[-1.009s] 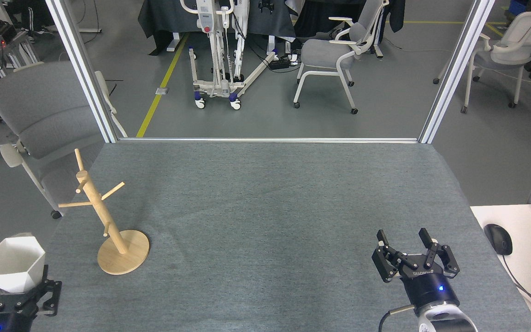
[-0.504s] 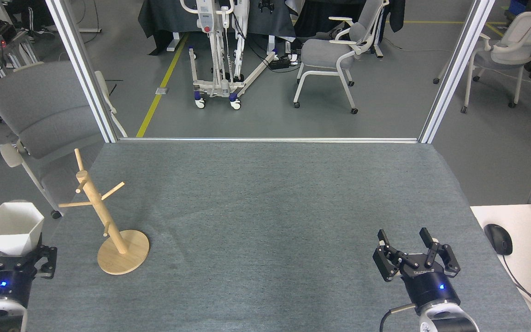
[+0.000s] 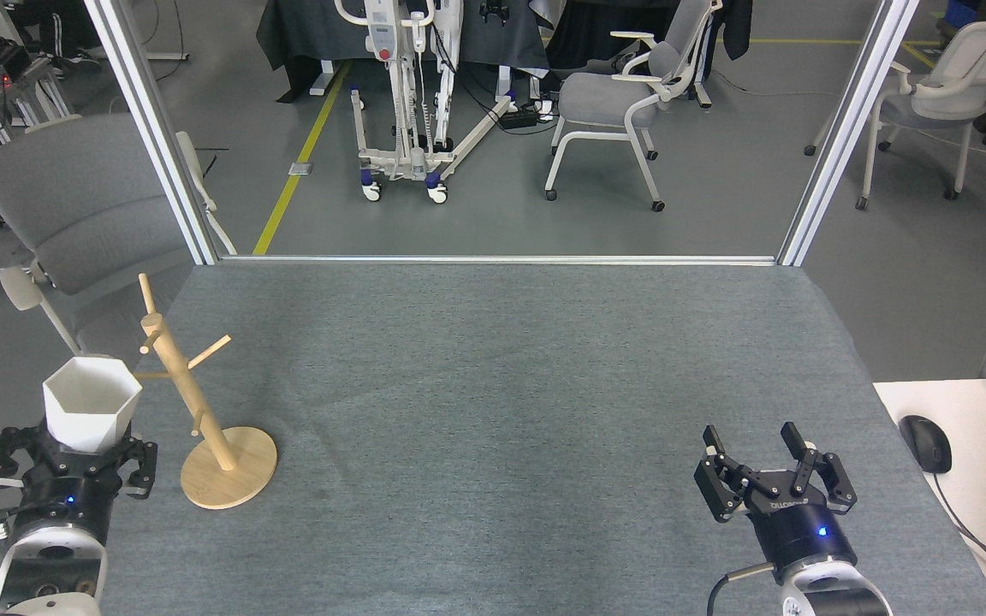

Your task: Hang cup on storage rack

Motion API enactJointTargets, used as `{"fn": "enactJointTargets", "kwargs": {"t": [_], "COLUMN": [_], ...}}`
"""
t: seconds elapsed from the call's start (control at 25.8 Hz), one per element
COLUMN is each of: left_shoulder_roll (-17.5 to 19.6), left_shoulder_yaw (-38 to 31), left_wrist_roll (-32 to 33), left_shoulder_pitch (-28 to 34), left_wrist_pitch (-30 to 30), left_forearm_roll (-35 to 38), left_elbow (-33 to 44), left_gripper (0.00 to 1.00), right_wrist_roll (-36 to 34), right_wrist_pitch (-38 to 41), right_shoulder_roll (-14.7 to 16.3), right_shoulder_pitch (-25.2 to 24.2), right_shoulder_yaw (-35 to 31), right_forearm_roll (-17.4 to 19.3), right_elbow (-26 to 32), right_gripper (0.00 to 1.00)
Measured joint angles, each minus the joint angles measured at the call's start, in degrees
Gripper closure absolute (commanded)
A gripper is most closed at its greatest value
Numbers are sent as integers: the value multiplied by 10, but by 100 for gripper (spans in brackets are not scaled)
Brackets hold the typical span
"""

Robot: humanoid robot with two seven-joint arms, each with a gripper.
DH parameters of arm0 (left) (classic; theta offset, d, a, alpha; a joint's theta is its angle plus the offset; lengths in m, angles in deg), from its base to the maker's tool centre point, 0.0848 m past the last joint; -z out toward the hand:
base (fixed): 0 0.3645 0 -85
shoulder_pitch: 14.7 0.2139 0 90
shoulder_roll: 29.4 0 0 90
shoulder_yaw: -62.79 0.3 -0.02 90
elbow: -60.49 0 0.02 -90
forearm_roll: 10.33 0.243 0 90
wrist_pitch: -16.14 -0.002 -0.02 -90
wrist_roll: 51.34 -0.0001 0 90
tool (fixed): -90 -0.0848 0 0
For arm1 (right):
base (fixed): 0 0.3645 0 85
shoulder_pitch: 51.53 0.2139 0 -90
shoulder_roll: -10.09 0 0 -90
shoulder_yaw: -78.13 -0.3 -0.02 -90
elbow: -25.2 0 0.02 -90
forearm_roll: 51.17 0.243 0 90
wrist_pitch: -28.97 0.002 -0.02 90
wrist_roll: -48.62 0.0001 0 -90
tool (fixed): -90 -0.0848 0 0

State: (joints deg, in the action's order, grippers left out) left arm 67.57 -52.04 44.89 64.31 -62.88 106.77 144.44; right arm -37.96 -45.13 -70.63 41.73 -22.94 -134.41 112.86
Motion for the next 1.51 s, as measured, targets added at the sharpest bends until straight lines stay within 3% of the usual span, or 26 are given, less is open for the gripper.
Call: {"fn": "enactJointTargets", "kwargs": {"t": [0.47,0.5,0.58,0.62,0.7,0.74,0.85,1.51], "left_shoulder_roll": [-2,-2,-2,-2,-3,-3,-6,-27], "left_shoulder_yaw": [19,21,25,26,27,28,28,28], "left_wrist_roll": [0,0,-1,-1,-1,-1,-6,-28], "left_shoulder_pitch": [2,2,3,3,3,3,3,33], "left_wrist_pitch": [0,0,0,1,1,1,-4,-15], "left_forearm_roll": [11,11,11,11,11,11,9,1], "left_elbow": [-11,-12,-15,-15,-16,-16,-17,-66], "left_gripper": [100,95,53,44,15,8,2,1], "right_wrist_roll": [0,0,1,1,1,1,1,2], "right_wrist_pitch": [0,0,-1,-1,-2,-3,-3,-15], "right_shoulder_roll": [-1,-1,-1,-1,-1,-1,-1,1], "right_shoulder_pitch": [2,2,2,3,3,3,3,4], "right_shoulder_yaw": [-3,-4,-4,-4,-4,-4,-4,-4], "right_forearm_roll": [0,0,0,0,0,0,0,0], "right_elbow": [-3,-3,-3,-3,-3,-3,-3,-2], "right_gripper": [1,1,1,1,1,1,1,1]}}
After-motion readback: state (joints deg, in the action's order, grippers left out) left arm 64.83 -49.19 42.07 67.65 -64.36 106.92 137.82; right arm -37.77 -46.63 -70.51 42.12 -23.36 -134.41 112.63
